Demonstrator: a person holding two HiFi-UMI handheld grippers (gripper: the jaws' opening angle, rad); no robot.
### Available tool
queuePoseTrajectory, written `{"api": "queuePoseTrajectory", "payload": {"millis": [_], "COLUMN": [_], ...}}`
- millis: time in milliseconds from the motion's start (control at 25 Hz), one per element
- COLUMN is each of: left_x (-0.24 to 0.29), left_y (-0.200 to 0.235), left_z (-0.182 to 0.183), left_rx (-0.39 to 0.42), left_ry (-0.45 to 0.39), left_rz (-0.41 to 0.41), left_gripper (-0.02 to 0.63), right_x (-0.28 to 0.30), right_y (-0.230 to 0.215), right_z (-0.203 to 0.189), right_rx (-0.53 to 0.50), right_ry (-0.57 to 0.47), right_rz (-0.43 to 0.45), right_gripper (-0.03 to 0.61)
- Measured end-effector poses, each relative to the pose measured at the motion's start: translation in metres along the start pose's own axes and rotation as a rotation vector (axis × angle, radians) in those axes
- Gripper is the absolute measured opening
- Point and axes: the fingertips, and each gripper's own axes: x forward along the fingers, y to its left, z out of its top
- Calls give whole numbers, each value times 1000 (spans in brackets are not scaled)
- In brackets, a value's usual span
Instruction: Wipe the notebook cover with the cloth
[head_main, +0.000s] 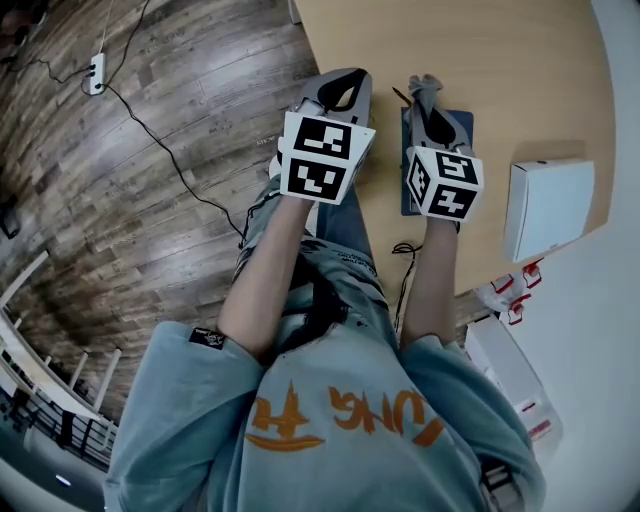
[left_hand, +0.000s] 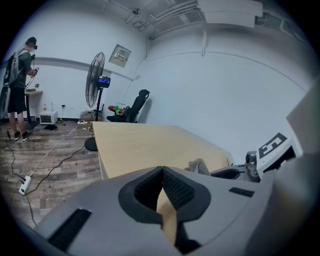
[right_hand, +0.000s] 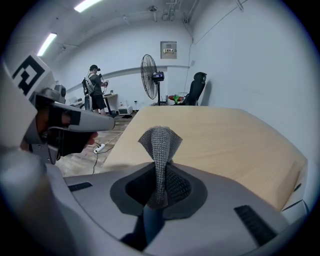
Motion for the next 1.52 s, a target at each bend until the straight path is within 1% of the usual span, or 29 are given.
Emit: {"api": "queuePoseTrajectory", "payload": {"millis": [280, 520, 800, 1200, 1520], "left_x": [0, 1, 2, 1, 1], "left_y": [2, -2, -5, -14, -24], "left_z": [3, -2, -3, -9, -15], "left_rx": [-12, -2, 5, 20, 35], "left_ry": [-3, 16, 23, 40, 60], "left_rz": [-3, -8, -7, -19, -46], "left_gripper": [17, 18, 17, 18, 17], "right_x": [7, 10, 8, 0, -9], "right_y": [3, 5, 5, 4, 4], "right_z": [-15, -19, -23, -33, -40], "right_rx": [-13, -33, -102, -55, -22], "right_ry": [68, 95, 144, 135, 127], "right_rz": [10, 3, 7, 8, 1], "right_gripper": [29, 29, 29, 29, 29]}}
